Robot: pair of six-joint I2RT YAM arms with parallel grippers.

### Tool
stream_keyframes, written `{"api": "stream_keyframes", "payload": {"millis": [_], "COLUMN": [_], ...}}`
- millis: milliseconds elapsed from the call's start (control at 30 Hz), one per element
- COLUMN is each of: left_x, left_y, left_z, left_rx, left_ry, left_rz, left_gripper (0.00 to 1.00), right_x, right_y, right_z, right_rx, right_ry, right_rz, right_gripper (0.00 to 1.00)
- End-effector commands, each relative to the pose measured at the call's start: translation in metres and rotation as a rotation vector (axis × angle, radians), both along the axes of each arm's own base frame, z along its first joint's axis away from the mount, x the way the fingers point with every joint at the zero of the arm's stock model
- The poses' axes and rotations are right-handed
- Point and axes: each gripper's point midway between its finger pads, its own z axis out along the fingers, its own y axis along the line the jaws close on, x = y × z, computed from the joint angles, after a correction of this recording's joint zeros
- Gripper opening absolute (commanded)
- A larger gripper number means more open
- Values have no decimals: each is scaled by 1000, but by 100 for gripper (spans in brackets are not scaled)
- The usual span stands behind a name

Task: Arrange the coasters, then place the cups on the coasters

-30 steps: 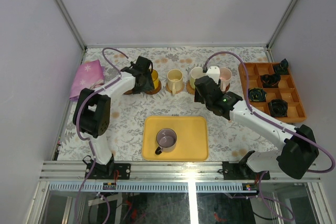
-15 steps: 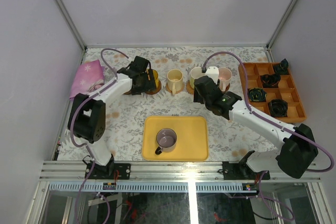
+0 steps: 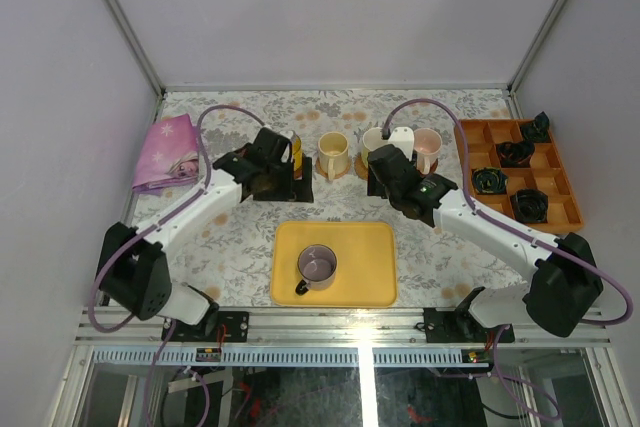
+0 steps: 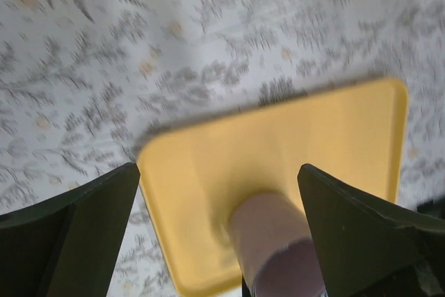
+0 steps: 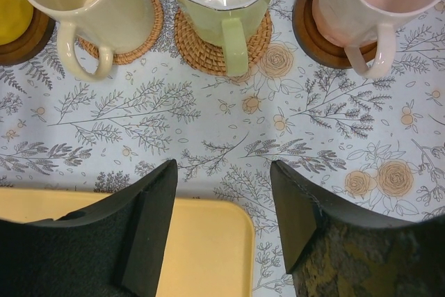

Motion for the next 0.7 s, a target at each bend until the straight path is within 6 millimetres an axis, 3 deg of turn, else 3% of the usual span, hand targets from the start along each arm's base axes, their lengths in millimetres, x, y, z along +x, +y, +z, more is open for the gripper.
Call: {"api": "stream_keyframes", "payload": {"millis": [0,233,467,667], "left_x": [-54,-106,-154,-180], "left_y": [0,5,-4,-13], "left_z": [8,41,33,32], "left_rx": [-9,-44,-95,-97], "left_ry": [55,66,143,133], "left_rz": [-133,-183,-207,-223], "left_gripper": [99,100,100,100], "right_x": [11,10,7,5], "right_y": [6,8,22,16], "right_z": [21,13,5,17], "right_rx": [40,39,80,112], "right_ry": [-48,-22,20,-39], "right_rz": [-5,-1,41,29], "right_gripper": [64,72,77,77]}}
